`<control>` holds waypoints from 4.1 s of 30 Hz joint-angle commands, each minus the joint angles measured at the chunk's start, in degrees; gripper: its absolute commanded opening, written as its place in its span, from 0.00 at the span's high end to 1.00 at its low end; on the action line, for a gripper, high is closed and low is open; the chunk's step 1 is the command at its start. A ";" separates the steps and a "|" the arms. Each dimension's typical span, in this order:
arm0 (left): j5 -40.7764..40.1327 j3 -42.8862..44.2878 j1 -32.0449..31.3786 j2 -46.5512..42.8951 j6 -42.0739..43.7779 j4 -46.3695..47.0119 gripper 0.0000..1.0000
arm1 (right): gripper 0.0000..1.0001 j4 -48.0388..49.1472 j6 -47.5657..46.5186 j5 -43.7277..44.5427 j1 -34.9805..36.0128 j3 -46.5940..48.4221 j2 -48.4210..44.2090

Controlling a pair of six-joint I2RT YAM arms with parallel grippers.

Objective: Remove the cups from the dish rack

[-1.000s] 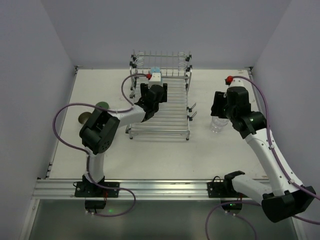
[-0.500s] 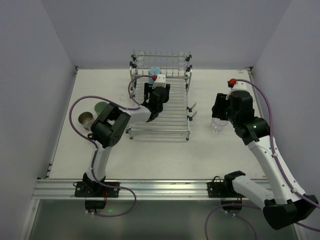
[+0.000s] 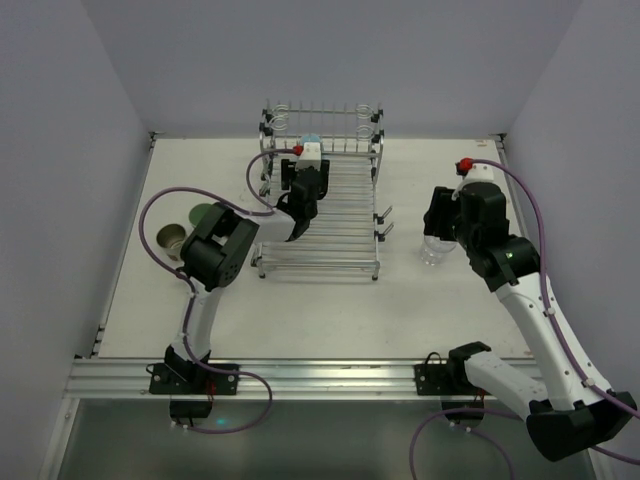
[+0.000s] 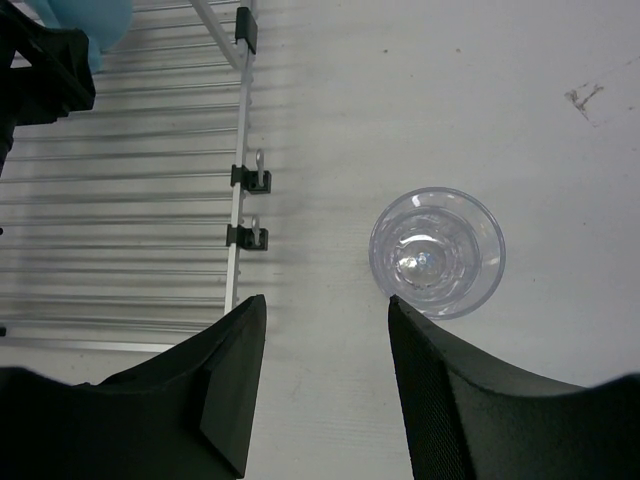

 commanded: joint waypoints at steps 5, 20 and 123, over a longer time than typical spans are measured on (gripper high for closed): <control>0.81 2.31 1.15 2.26 -0.99 2.78 0.30 | 0.45 1.90 -1.26 0.00 -0.29 -0.89 -1.85; 1.25 4.50 1.24 2.61 -4.85 -3.27 0.41 | 0.45 2.52 -1.26 -0.35 -0.29 -1.25 -1.76; 2.30 -11.92 -0.78 -9.51 -9.16 21.32 1.00 | 0.45 3.84 -1.35 -2.11 0.76 -2.21 0.87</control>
